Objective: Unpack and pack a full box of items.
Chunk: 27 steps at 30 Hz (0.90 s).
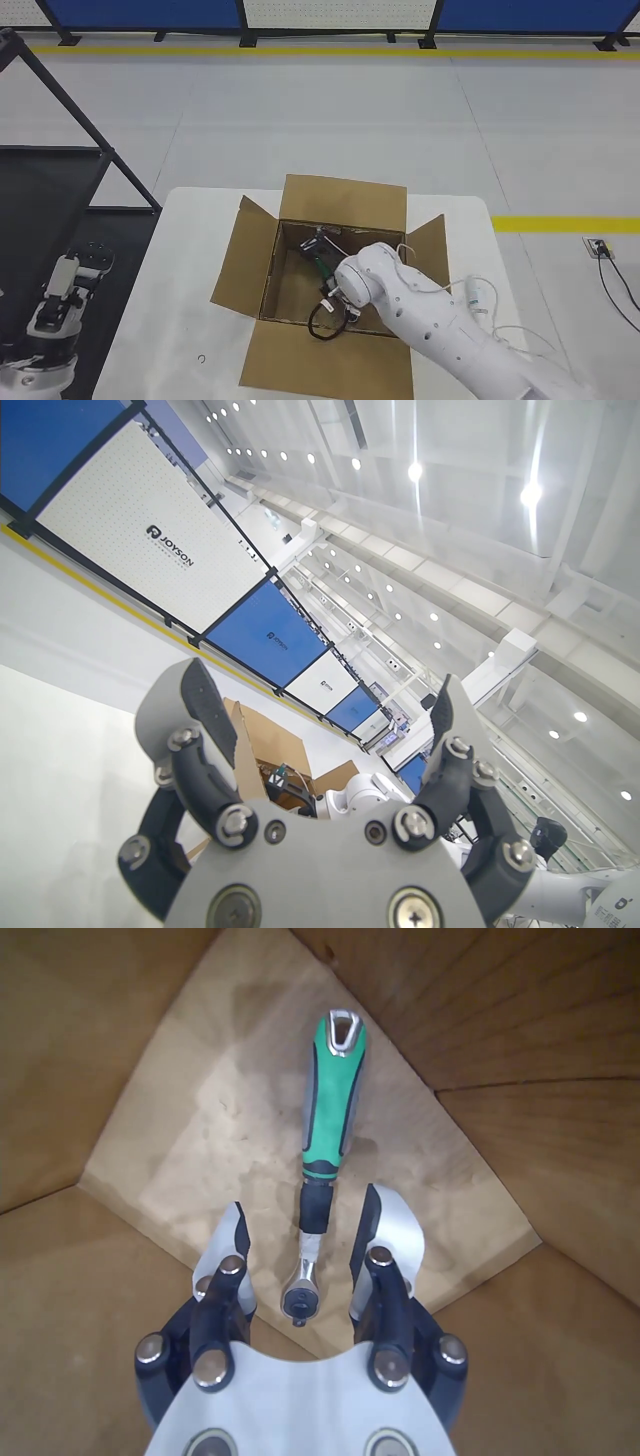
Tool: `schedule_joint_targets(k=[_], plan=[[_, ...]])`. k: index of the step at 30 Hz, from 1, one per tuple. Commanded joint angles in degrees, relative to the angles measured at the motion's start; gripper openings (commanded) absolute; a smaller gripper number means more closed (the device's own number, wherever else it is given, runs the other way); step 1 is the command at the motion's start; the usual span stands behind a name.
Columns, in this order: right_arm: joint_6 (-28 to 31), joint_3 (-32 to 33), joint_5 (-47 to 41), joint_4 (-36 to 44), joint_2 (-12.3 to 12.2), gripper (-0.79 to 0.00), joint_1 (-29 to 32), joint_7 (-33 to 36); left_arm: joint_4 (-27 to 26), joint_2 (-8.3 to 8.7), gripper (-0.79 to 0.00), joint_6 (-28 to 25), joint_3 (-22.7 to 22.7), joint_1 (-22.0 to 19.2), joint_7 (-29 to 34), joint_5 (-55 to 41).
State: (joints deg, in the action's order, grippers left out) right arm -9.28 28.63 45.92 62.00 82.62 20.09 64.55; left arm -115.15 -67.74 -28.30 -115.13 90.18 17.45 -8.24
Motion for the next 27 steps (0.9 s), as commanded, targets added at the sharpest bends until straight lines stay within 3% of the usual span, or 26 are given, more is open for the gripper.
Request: schedule_joint_targets(k=[1, 5, 19, 27], plan=[[0.0, -0.7, -0.2, -2.0, 0.9, -0.326, -0.6, 0.4, 0.0, 0.01, 0.0, 0.1, 0.0, 0.0, 0.1, -0.2], [-0.3, -1.7, -0.5, -5.7, 2.7, -0.406, -1.7, 0.8, 0.2, 0.04, 0.0, -0.2, -0.2, 0.0, 0.4, -0.7], [1.8, -2.0, -3.2, -16.0, 7.2, -0.44, -3.9, -0.3, 1.0, 0.17, 0.0, -0.6, -1.4, -0.1, 0.9, -1.8], [2.8, -1.4, -3.3, -18.5, 8.5, -0.733, -4.1, -0.9, 0.9, 0.2, 0.0, -0.5, -1.4, 0.0, 1.0, -1.7]])
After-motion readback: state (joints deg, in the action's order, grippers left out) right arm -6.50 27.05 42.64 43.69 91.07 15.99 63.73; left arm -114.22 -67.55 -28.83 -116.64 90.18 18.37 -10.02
